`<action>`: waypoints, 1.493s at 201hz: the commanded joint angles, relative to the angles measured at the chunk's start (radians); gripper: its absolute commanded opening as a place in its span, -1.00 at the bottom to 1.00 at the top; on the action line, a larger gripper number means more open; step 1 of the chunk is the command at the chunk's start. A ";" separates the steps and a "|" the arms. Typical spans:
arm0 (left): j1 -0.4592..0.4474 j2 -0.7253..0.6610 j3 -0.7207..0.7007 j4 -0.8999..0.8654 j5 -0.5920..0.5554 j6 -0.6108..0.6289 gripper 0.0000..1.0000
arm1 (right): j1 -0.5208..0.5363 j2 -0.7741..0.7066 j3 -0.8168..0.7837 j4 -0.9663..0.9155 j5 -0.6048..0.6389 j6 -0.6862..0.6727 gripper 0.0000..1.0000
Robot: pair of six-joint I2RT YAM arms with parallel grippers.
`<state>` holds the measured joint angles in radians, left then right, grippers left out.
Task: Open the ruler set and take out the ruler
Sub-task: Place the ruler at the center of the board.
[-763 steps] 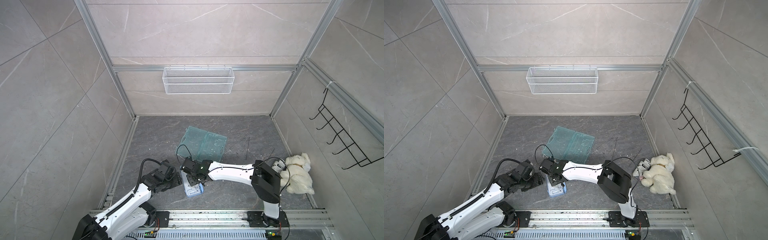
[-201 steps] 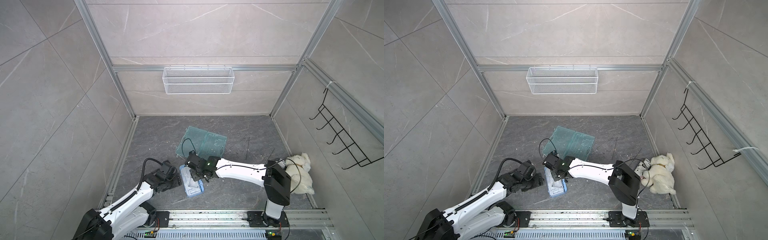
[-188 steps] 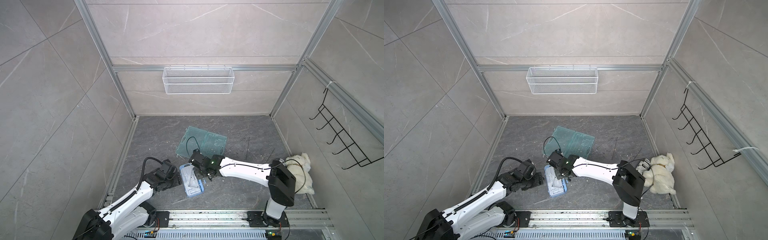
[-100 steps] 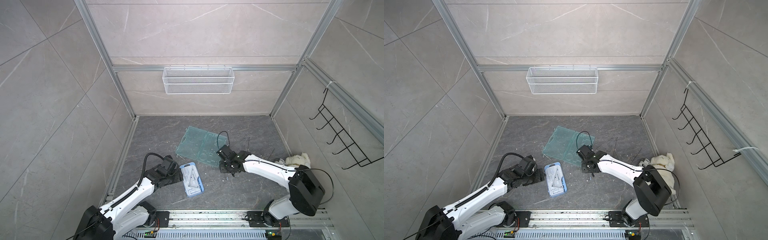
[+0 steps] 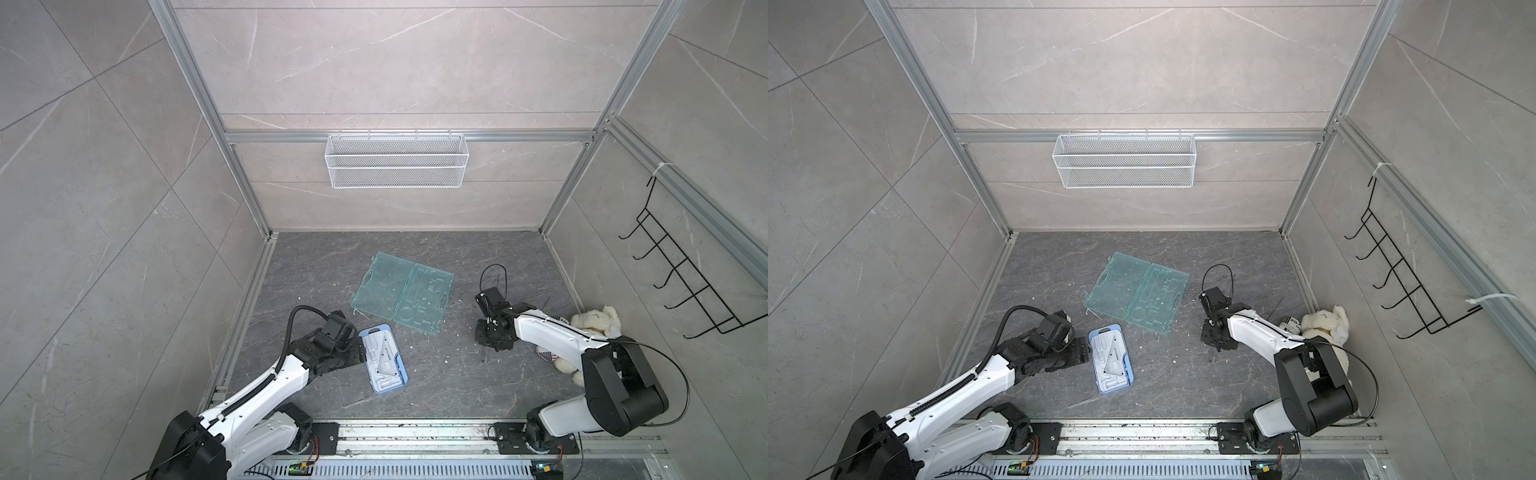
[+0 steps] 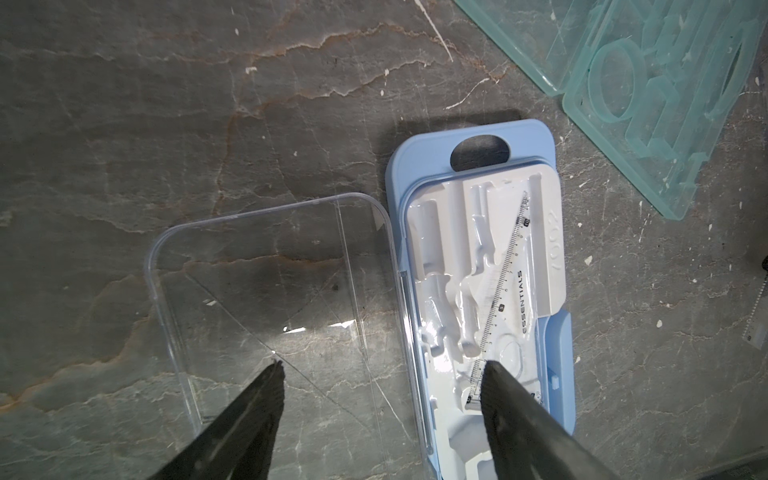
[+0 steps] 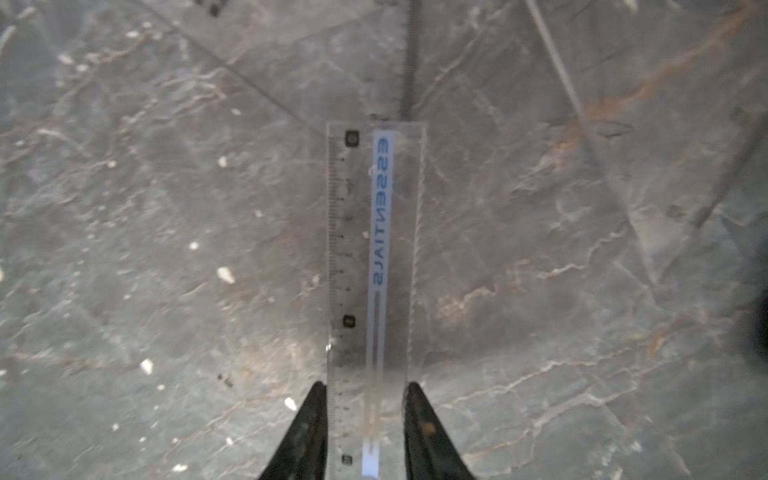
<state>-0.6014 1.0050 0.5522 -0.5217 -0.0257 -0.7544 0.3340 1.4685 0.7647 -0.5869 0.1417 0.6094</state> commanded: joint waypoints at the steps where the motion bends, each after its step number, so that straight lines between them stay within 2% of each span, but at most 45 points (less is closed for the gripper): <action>1: 0.002 -0.018 0.015 0.004 -0.011 0.027 0.54 | -0.031 -0.004 -0.031 0.012 0.012 -0.001 -0.38; 108: 0.002 0.010 0.023 0.019 -0.002 0.035 0.54 | -0.070 -0.023 -0.064 -0.039 0.036 0.047 -0.36; 188: 0.002 -0.023 0.019 0.000 -0.017 0.039 0.55 | -0.078 -0.036 -0.067 -0.037 0.032 0.044 -0.11; 229: 0.002 -0.033 0.016 -0.005 -0.023 0.019 0.55 | -0.070 -0.183 -0.047 -0.078 -0.023 0.018 0.02; 244: 0.002 -0.040 0.010 -0.002 -0.022 0.002 0.56 | -0.031 -0.270 0.000 -0.119 -0.053 -0.003 0.06; 261: 0.003 -0.042 0.002 0.006 -0.020 -0.020 0.56 | 0.069 -0.317 0.102 -0.188 -0.045 -0.033 0.07; 300: 0.006 -0.031 -0.012 0.021 -0.008 -0.072 0.57 | 0.344 -0.232 0.283 -0.250 -0.044 -0.071 0.07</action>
<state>-0.6014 0.9787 0.5499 -0.5144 -0.0334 -0.7792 0.5552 1.1767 0.9833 -0.7528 0.1081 0.5816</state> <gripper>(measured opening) 0.784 0.539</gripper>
